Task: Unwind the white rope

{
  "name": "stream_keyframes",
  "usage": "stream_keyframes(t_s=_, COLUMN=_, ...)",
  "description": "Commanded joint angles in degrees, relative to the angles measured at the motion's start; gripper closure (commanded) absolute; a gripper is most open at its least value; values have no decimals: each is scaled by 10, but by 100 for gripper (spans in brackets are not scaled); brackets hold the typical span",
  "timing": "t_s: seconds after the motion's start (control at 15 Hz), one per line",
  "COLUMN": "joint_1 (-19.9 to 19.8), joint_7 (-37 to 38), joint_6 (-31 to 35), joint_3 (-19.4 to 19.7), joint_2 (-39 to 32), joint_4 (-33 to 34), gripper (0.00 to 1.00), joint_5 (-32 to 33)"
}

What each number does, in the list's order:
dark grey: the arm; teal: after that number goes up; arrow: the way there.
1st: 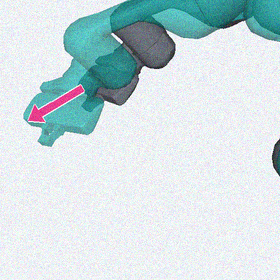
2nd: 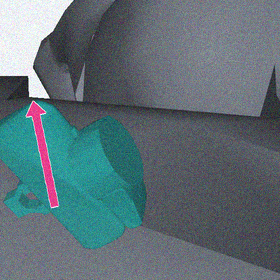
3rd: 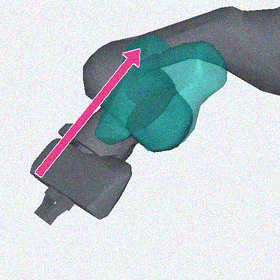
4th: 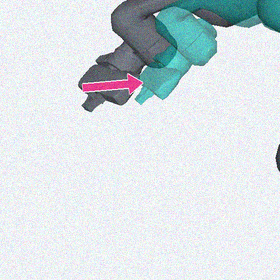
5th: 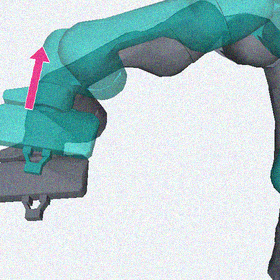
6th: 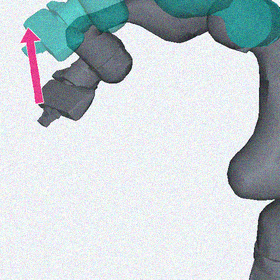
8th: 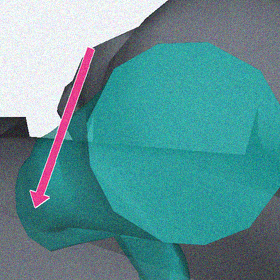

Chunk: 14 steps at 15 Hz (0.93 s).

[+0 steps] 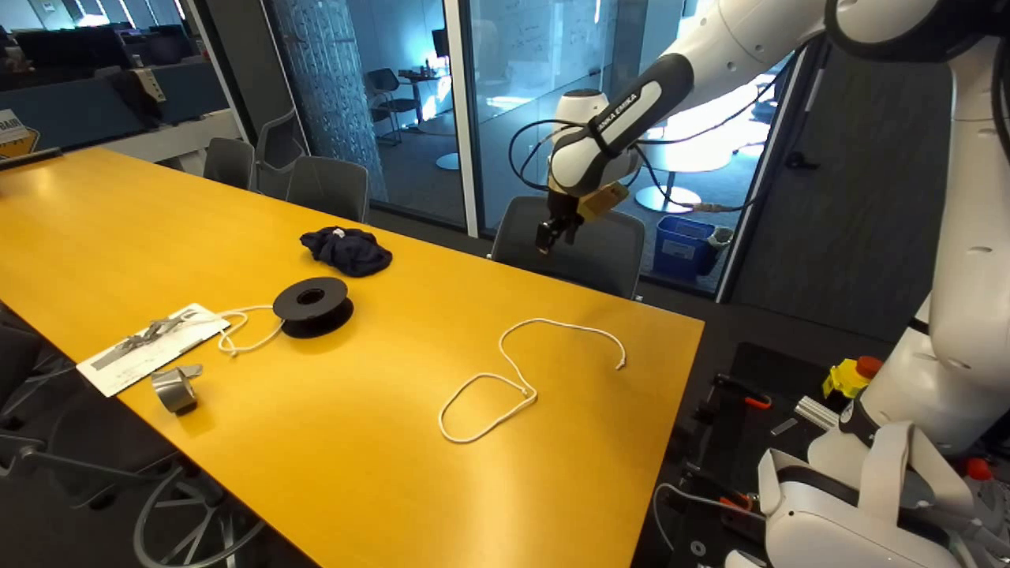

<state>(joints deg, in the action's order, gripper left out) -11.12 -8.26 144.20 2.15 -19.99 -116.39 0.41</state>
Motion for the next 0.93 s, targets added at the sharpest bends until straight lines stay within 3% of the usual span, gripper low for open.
stream_keyframes(t_s=0.0, joint_1=-1, joint_7=-18, joint_6=32, joint_3=7, joint_2=125, joint_4=-142, gripper=0, joint_5=-23)
stream_keyframes(t_s=0.53, joint_1=23, joint_7=-7, joint_6=13, joint_3=18, joint_2=363, joint_4=-374, gripper=0, joint_5=26)
stream_keyframes(t_s=0.87, joint_1=54, joint_7=-64, joint_6=3, joint_3=22, joint_2=429, joint_4=-413, gripper=0, joint_5=30)
